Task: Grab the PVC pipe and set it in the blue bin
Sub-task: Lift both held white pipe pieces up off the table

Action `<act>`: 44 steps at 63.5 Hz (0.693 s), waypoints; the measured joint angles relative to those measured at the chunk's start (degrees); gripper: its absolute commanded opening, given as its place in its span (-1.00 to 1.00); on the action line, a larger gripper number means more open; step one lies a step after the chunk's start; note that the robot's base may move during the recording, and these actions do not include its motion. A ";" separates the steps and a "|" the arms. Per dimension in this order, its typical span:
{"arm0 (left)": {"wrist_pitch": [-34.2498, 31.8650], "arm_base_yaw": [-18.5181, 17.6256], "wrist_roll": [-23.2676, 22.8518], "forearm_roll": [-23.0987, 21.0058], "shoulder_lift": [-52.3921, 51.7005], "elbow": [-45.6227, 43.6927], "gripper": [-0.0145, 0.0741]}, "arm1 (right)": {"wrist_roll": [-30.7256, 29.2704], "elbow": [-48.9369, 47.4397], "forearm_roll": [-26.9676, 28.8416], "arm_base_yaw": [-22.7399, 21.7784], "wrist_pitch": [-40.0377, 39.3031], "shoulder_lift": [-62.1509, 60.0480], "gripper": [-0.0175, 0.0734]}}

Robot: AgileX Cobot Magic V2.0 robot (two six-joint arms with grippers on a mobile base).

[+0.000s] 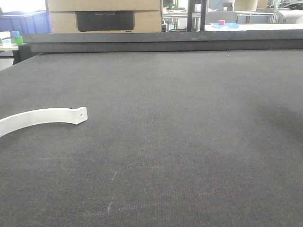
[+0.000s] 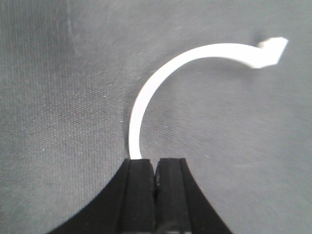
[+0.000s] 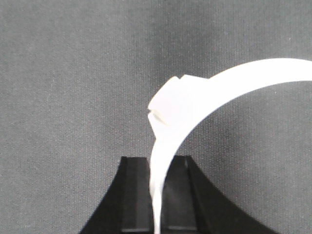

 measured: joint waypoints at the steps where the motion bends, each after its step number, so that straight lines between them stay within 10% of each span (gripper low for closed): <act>1: -0.15 0.00 -0.14 0.08 0.52 0.00 -0.92 | 0.00 0.00 0.00 0.00 0.00 0.00 -0.99; 18: -3.09 0.00 -0.39 1.22 7.40 0.00 -0.16 | 0.00 0.00 0.00 0.00 -0.22 0.00 -0.99; 44: -9.21 0.00 -0.39 3.97 9.25 5.92 -0.17 | 0.00 0.00 0.00 0.00 -0.43 0.00 -0.99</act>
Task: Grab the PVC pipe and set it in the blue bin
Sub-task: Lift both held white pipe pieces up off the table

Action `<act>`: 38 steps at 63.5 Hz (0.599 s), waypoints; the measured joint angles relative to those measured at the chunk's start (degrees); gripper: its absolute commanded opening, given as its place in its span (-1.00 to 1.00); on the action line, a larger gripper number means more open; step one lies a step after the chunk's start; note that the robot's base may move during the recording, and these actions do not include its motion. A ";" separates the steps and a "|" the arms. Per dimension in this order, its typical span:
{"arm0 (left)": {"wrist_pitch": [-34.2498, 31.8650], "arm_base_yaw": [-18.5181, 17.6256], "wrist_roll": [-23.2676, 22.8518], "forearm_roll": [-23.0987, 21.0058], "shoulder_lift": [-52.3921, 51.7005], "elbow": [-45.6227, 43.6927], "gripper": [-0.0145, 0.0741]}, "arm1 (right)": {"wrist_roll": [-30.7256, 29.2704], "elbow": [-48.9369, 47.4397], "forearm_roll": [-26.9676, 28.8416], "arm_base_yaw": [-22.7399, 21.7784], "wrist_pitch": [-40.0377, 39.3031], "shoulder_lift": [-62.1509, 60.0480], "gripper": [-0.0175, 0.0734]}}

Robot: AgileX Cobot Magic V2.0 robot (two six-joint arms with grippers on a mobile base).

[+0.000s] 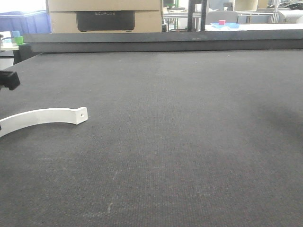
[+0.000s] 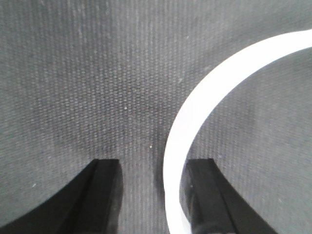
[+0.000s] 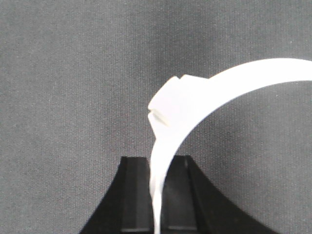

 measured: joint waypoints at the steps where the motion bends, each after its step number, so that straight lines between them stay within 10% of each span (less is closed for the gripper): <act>1: -0.30 0.00 0.00 -0.16 0.00 0.17 -0.17 | 0.00 0.00 0.00 0.00 0.00 0.00 -0.99; 38: -1.66 0.00 -0.15 -1.39 2.48 0.60 -0.19 | 0.00 0.00 0.00 0.00 -0.23 0.00 -0.99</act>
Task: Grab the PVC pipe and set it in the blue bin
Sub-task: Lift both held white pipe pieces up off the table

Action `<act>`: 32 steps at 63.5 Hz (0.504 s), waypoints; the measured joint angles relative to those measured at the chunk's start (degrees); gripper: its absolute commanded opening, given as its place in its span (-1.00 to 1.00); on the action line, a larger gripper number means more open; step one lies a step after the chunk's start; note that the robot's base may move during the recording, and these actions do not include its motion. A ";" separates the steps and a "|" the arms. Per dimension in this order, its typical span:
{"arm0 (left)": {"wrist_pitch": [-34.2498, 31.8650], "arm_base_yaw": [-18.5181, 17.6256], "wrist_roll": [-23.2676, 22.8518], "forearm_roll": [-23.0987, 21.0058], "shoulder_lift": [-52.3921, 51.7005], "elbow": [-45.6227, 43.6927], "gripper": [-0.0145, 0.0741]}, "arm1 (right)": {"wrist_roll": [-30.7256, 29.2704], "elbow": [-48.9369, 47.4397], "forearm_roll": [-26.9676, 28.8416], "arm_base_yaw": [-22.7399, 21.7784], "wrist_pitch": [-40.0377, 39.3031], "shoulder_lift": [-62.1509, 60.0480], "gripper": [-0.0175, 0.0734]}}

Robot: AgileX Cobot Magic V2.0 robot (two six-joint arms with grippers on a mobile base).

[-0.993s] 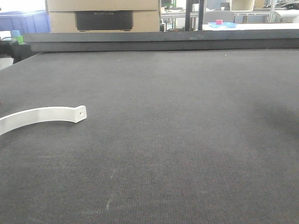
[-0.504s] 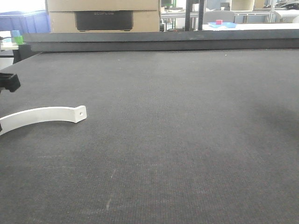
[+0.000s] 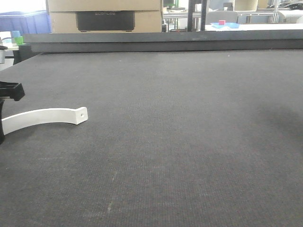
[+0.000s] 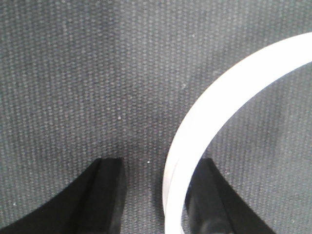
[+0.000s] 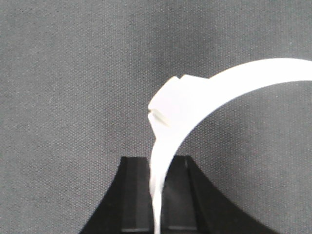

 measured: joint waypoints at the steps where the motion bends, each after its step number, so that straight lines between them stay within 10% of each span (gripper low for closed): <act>1: 0.00 0.00 0.00 0.00 0.00 0.00 -0.20 | 0.00 0.00 0.00 0.00 0.00 0.00 -0.99; 15: 0.95 0.10 0.16 0.97 0.09 0.00 -0.93 | 0.00 0.00 0.00 0.00 -0.99 0.00 -0.99; 32: 6.95 0.10 0.04 0.90 -1.14 -0.85 -0.92 | 0.00 0.00 0.00 0.00 -1.03 -2.09 -0.99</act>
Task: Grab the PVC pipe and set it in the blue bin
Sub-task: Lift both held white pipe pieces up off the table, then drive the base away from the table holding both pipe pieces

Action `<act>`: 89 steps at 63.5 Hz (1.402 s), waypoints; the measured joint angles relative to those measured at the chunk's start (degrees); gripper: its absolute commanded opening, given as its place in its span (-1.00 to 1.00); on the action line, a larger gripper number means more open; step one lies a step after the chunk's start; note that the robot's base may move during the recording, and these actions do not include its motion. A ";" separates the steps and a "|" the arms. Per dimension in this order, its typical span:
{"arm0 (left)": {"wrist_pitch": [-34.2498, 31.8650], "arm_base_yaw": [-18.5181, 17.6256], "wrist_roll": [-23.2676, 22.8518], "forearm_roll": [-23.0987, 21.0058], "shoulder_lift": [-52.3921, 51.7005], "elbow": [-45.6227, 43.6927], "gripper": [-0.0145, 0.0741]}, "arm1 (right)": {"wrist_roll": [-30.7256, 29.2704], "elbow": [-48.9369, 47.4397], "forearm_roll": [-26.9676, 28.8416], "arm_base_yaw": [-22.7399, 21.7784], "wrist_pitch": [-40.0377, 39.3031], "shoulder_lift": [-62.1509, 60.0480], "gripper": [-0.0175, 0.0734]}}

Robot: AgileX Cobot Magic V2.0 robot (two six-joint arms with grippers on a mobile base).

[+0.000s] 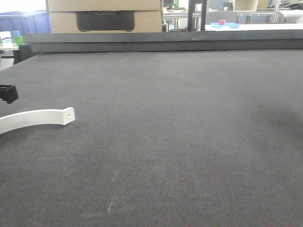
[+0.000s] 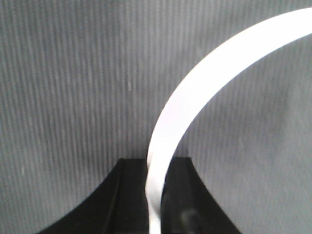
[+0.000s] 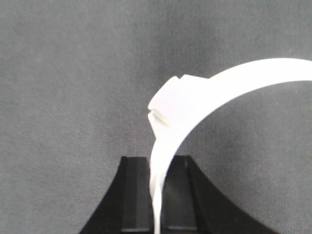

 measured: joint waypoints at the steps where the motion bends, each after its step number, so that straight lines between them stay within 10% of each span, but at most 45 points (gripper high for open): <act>1: 0.18 0.00 0.00 -0.13 -0.43 0.00 -0.92 | 0.00 0.00 0.00 0.00 0.00 -0.61 -0.99; 24: -0.42 -1.48 0.00 -7.43 -22.30 -0.37 -0.92 | -0.14 0.11 -0.32 0.00 -2.97 -13.51 -0.99; 51: -31.17 -2.70 0.00 -7.68 -54.36 15.24 -0.92 | -4.83 16.44 -2.37 0.00 -26.19 -34.63 -0.99; 89: -34.44 -2.70 -0.09 -1.81 -70.15 19.52 -0.92 | -5.18 20.62 -3.40 0.00 -29.78 -48.25 -0.99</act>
